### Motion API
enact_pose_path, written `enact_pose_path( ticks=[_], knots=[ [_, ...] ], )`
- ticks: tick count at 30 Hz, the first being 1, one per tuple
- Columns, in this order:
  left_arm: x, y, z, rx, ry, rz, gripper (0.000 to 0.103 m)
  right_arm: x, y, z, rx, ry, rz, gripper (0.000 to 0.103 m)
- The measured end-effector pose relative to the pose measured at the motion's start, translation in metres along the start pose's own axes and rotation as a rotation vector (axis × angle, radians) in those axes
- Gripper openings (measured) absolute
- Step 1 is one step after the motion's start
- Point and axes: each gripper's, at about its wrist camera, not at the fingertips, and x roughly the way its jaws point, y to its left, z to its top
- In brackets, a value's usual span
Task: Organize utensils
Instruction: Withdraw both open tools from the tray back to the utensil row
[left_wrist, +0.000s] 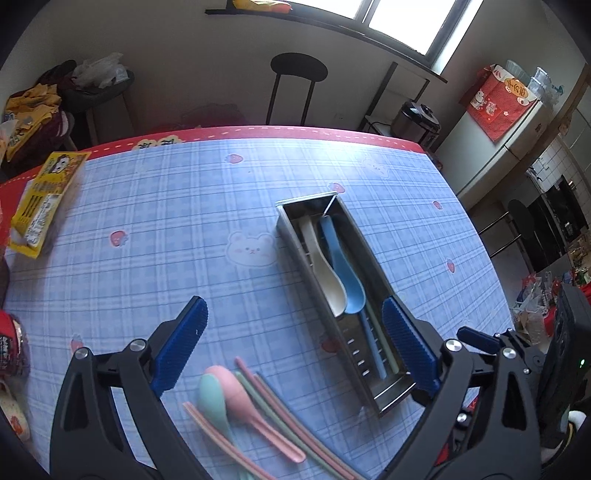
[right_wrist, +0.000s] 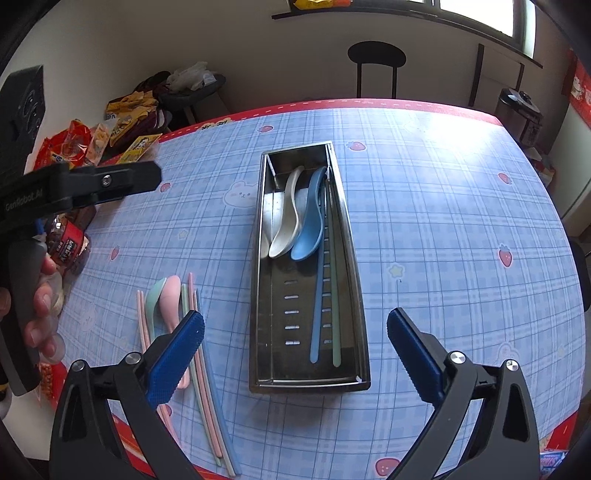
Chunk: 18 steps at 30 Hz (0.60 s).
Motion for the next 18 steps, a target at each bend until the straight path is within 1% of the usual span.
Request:
enact_pose_path(
  ticks=[4, 7, 9, 12, 14, 16, 17, 18],
  knots=[
    [-0.02, 0.022, -0.039, -0.021, -0.01, 0.048, 0.094, -0.003, 0.006, -0.018, 0.009, -0.002, 0.018, 0.097],
    [-0.031, 0.033, -0.074, -0.017, -0.018, 0.09, 0.094, -0.002, 0.011, -0.035, 0.008, 0.006, 0.001, 0.097],
    [-0.034, 0.038, -0.098, -0.012, -0.011, 0.125, 0.094, 0.0, 0.014, -0.045, 0.003, 0.014, 0.004, 0.097],
    [-0.032, 0.047, -0.129, -0.034, 0.016, 0.142, 0.094, 0.006, 0.019, -0.06, -0.014, 0.042, -0.004, 0.097],
    [-0.03, 0.052, -0.146, -0.069, 0.028, 0.144, 0.094, 0.009, 0.023, -0.068, -0.028, 0.062, -0.004, 0.097],
    [-0.028, 0.056, -0.16, -0.113, 0.038, 0.135, 0.094, 0.012, 0.027, -0.073, -0.044, 0.076, 0.004, 0.091],
    [-0.027, 0.057, -0.166, -0.131, 0.044, 0.131, 0.094, 0.013, 0.03, -0.075, -0.051, 0.084, 0.011, 0.085],
    [-0.026, 0.058, -0.172, -0.145, 0.052, 0.126, 0.094, 0.014, 0.032, -0.077, -0.058, 0.091, 0.017, 0.082]
  ],
)
